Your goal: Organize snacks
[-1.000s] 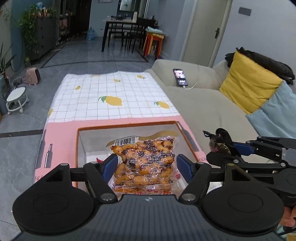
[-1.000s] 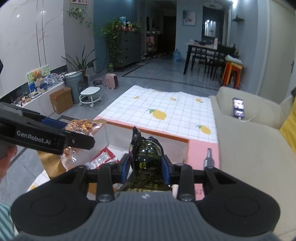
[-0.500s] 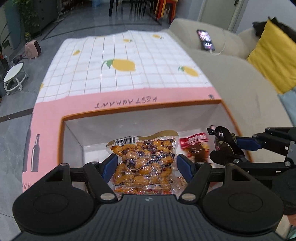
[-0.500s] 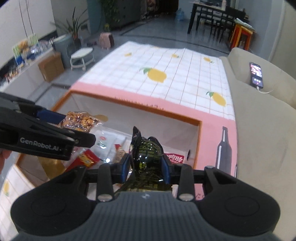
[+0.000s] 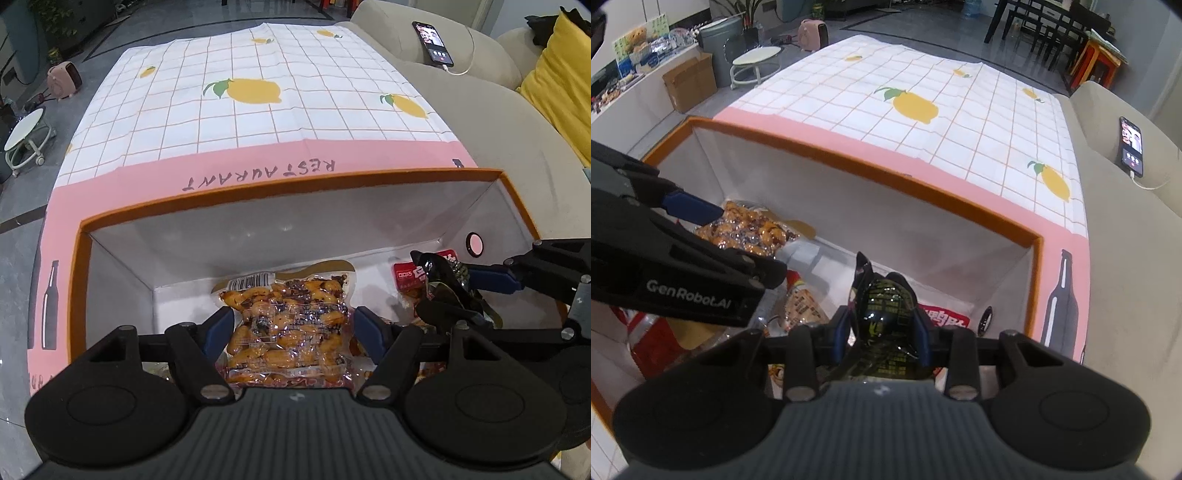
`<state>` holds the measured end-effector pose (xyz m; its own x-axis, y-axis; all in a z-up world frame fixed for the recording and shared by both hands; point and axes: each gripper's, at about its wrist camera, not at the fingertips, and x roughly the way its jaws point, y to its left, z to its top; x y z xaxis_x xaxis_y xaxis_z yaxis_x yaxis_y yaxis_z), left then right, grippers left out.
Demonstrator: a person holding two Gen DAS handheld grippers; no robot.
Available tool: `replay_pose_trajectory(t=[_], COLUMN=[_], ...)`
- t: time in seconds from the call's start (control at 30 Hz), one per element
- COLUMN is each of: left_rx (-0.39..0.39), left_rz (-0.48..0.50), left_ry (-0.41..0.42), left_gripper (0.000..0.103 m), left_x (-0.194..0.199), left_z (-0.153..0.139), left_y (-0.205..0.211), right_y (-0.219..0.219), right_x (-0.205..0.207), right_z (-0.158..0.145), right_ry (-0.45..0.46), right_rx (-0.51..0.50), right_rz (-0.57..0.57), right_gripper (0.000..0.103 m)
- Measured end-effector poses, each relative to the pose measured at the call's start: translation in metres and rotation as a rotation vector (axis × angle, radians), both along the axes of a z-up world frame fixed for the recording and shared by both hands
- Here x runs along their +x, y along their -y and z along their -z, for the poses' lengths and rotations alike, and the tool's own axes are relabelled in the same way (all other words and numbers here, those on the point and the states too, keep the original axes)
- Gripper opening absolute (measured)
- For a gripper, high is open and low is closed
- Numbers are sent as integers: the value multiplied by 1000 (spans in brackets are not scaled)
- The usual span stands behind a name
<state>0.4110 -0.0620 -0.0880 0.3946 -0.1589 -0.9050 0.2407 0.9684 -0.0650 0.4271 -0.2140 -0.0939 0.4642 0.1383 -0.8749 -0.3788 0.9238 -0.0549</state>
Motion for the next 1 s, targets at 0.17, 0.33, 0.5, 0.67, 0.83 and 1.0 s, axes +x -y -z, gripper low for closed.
replay_pose_trajectory(t=[0.17,0.33,0.5,0.67,0.83,1.0], left_rx=[10,11,16,15,23,28], left_rz=[-17,-46,-42,-46,-46,-59], left_ry=[-12,19,47,85,148,273], left_gripper=[87,90,90,90,90,90], left_x=[-2,-7,-14,-27,-47,-78], left_z=[6,-3,-21,-45,-80,-126], left_y=[-1,-3,-2,-6,-9,-12], right_y=[-4,-5,-4,-1,3,8], right_x=[1,-4,-10,-21,-39,-69], right_z=[7,2,-14,-39,-73,-116], right_ry=[-8,-2,14,37,88,183], right_rx=[-20,-20,-16,-7,13,39], right_rz=[5,-2,-2,12,30,57], right_gripper=[34,43,59,61,61,61])
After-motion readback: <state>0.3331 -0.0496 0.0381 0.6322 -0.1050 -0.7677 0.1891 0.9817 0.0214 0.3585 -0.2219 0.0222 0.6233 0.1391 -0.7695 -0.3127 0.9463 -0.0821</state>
